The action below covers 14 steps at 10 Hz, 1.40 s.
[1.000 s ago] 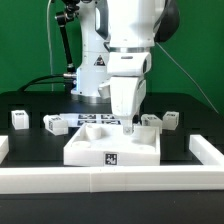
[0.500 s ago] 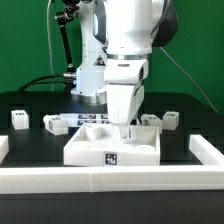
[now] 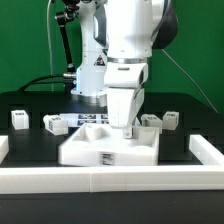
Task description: Assemble square table
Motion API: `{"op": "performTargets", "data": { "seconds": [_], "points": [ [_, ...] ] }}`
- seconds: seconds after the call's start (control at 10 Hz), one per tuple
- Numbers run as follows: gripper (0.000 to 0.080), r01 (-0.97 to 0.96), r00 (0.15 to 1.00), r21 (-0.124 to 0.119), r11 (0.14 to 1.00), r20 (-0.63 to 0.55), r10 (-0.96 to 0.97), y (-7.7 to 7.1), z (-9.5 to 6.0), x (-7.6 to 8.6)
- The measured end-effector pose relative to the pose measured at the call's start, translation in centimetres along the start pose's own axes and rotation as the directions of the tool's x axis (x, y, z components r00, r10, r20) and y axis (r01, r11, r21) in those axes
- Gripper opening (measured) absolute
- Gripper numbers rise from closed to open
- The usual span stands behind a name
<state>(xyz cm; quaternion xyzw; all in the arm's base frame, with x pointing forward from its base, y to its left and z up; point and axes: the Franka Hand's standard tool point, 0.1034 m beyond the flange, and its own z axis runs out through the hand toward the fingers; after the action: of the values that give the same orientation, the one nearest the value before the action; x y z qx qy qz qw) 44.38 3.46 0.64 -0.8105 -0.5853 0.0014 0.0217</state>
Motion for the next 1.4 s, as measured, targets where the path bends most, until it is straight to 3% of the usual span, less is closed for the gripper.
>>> {"op": "performTargets", "data": {
  "seconds": [0.7, 0.9, 1.1, 1.4],
  "points": [
    [0.0058, 0.001, 1.000, -0.001, 1.000, 0.000, -0.001, 0.0, 0.0, 0.0],
    [0.0058, 0.072, 0.997, -0.008, 0.997, 0.004, -0.072, 0.7, -0.2, 0.4],
    [0.0058, 0.087, 0.996, 0.007, 0.996, 0.010, -0.087, 0.8, -0.4, 1.1],
    [0.0058, 0.083, 0.997, -0.004, 0.997, 0.003, -0.083, 1.1, -0.3, 0.7]
  ]
}}
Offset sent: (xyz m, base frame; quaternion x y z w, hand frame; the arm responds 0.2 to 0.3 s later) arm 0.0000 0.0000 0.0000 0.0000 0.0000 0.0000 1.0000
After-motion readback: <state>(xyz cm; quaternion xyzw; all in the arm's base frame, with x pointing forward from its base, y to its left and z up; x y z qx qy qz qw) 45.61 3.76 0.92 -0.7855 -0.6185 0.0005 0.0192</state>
